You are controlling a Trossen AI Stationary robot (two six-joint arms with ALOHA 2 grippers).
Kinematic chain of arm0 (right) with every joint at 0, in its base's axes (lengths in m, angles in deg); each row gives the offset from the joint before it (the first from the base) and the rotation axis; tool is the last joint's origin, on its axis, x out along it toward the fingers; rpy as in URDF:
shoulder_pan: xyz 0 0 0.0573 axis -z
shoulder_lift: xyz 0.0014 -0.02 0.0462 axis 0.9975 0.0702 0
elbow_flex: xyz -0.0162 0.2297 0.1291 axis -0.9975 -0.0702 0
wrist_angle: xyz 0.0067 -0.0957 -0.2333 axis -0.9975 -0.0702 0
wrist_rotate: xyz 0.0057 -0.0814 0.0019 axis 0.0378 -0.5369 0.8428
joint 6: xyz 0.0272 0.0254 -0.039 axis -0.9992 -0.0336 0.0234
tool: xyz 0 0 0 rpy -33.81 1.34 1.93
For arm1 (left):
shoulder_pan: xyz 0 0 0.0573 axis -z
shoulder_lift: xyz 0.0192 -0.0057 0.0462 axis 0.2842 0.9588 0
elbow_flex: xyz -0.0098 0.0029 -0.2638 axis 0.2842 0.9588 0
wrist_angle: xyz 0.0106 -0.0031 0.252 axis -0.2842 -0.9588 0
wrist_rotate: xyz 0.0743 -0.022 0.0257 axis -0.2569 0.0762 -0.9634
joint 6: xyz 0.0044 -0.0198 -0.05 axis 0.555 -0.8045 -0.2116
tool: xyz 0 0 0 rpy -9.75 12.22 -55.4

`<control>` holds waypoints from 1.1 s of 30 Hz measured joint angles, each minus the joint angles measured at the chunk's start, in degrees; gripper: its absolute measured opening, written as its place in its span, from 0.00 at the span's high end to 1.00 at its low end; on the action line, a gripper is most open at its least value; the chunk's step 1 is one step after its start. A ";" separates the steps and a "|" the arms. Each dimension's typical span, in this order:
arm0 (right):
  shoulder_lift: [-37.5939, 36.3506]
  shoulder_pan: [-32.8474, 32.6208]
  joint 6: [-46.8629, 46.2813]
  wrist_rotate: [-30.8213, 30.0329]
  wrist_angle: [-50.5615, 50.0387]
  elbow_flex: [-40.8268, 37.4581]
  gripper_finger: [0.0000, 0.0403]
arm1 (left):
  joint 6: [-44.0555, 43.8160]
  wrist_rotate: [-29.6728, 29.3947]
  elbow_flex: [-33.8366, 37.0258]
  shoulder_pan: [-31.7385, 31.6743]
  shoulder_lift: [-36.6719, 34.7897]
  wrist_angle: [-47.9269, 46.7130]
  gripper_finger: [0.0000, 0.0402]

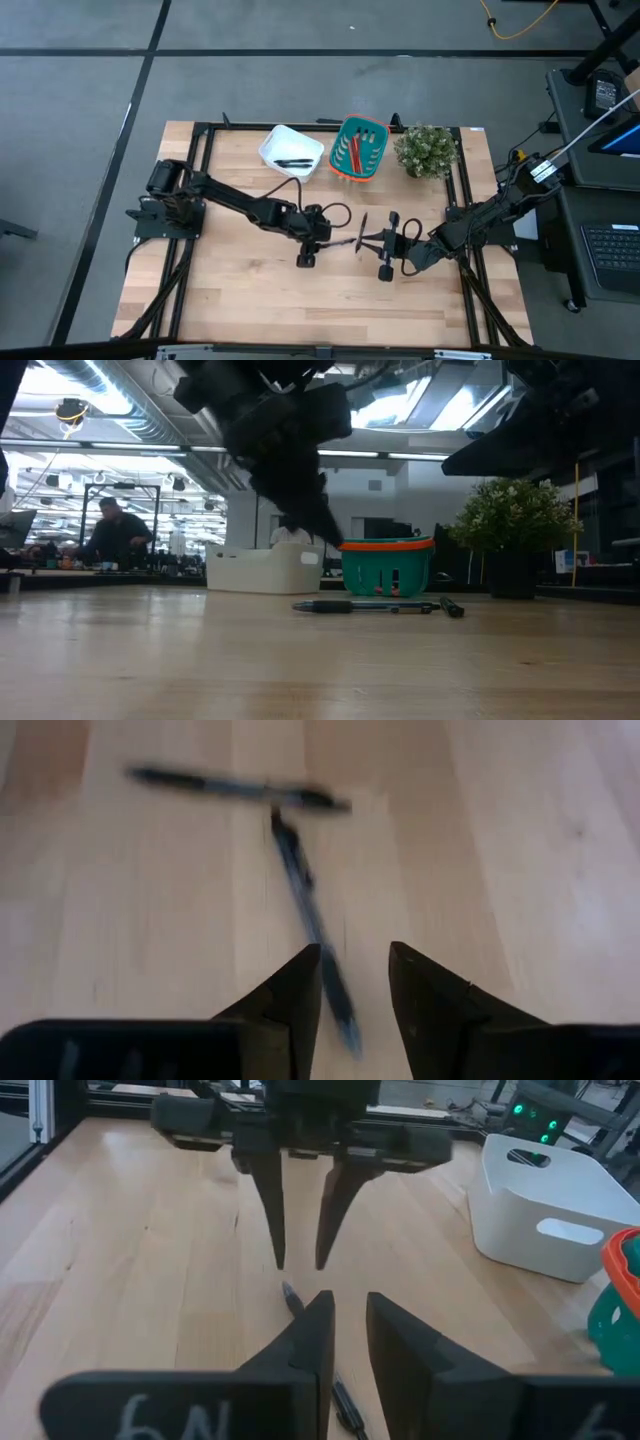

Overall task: Sort pens & pencils
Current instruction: Put the black pen into the white bin

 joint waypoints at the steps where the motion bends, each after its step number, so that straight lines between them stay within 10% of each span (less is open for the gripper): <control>1: 0.00 0.00 0.09 -0.04 0.00 0.00 0.84 | 0.00 0.00 -0.25 0.01 0.58 1.32 0.72; 33: -0.07 0.26 4.80 -2.48 2.34 0.00 0.84 | 2.94 0.81 -19.96 -2.24 19.42 -18.73 0.72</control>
